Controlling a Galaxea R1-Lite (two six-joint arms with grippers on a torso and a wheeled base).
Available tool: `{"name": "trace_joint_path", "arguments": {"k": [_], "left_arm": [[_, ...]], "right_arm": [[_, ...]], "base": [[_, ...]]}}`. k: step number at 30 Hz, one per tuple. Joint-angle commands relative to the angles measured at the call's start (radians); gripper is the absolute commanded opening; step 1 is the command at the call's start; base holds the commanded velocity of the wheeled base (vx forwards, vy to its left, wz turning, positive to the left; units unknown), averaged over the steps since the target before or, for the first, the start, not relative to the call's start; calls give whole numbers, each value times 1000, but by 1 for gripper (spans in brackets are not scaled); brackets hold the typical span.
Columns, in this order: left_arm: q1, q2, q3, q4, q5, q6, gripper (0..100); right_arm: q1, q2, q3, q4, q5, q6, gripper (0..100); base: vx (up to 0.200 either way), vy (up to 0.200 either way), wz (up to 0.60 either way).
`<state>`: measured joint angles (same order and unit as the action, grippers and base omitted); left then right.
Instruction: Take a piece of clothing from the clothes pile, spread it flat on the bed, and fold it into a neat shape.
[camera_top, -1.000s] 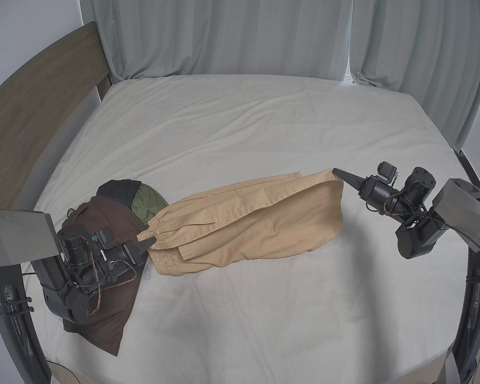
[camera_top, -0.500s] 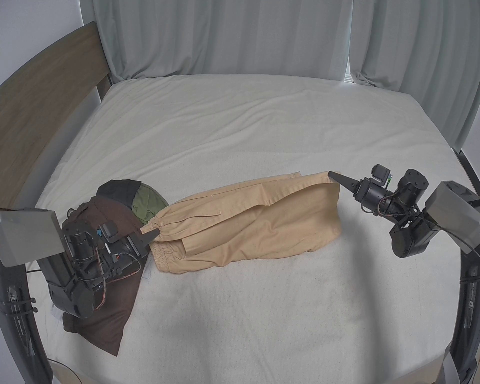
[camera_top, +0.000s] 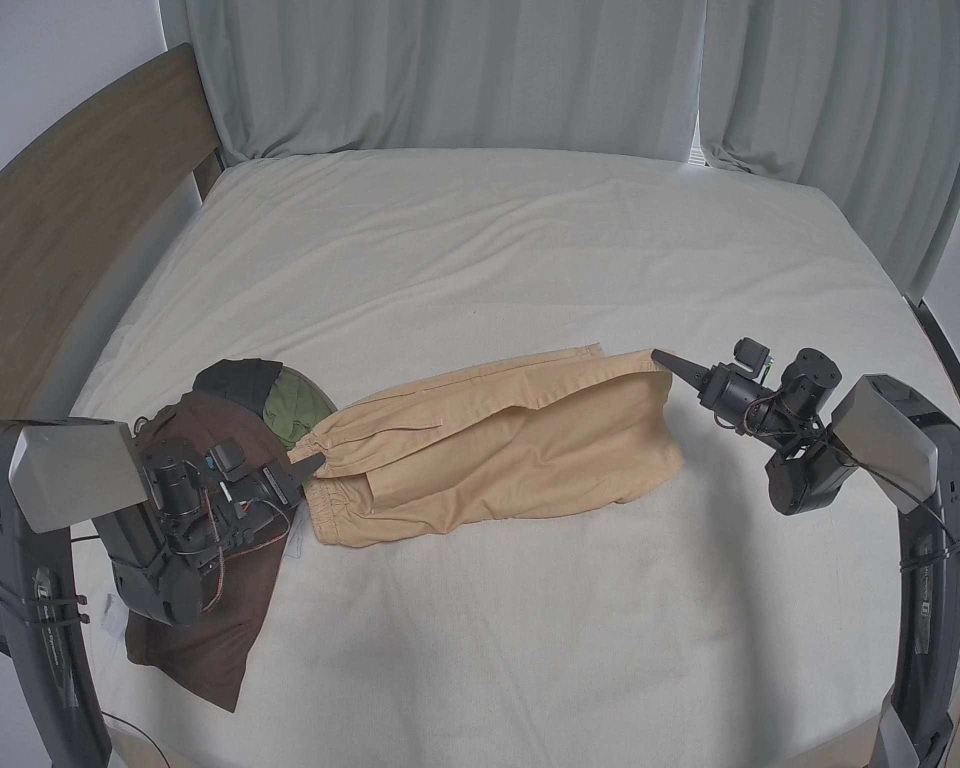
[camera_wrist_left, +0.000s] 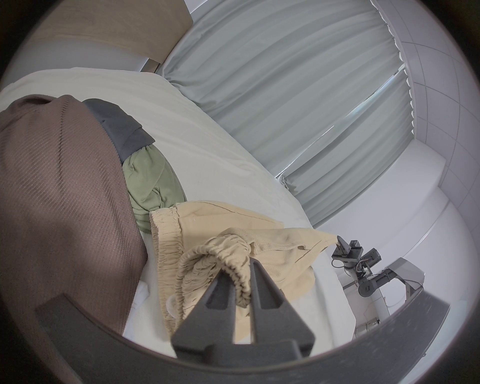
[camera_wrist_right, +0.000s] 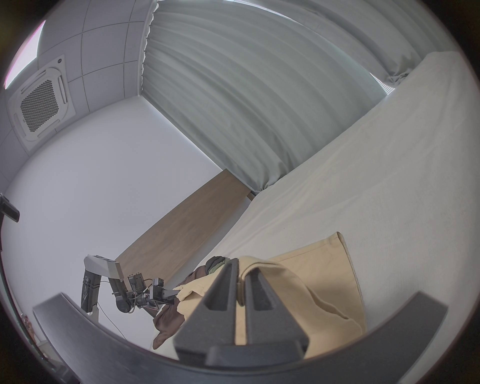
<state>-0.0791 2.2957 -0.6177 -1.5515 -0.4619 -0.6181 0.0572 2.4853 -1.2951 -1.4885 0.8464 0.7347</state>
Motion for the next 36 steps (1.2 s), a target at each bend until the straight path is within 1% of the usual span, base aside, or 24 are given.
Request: {"name": "trace_joint_path", "arguments": {"k": [1,4,19,33,34,35,36], "left_arm": [[6,34,-27,-1,5,-5,0],[13,42,-40,-1,23,-6,0],[42,57,-65,-1,25,-6,0],[44,64,-90,-1,25,-6,0],[44,64,-90,-1,25,-6,100],[44,65,-99,-1,26,-6,100],[47,67,-102,1,26,-6,100]], "right_arm": [[6,33,-35,16,0,0,0],[9,43,-56,28,0,0,0],[19,66,-167,122,0,-3,0],[24,92,-208,126,-6,-8,0],[24,92,-208,126,-6,-8,0],[23,93,-220,126,-6,-8,100],[23,98,-225,126,-6,-8,100]], "base": [[0,0,0],[0,0,0],[0,0,0],[0,0,0],[0,0,0],[0,0,0],[0,0,0]]}}
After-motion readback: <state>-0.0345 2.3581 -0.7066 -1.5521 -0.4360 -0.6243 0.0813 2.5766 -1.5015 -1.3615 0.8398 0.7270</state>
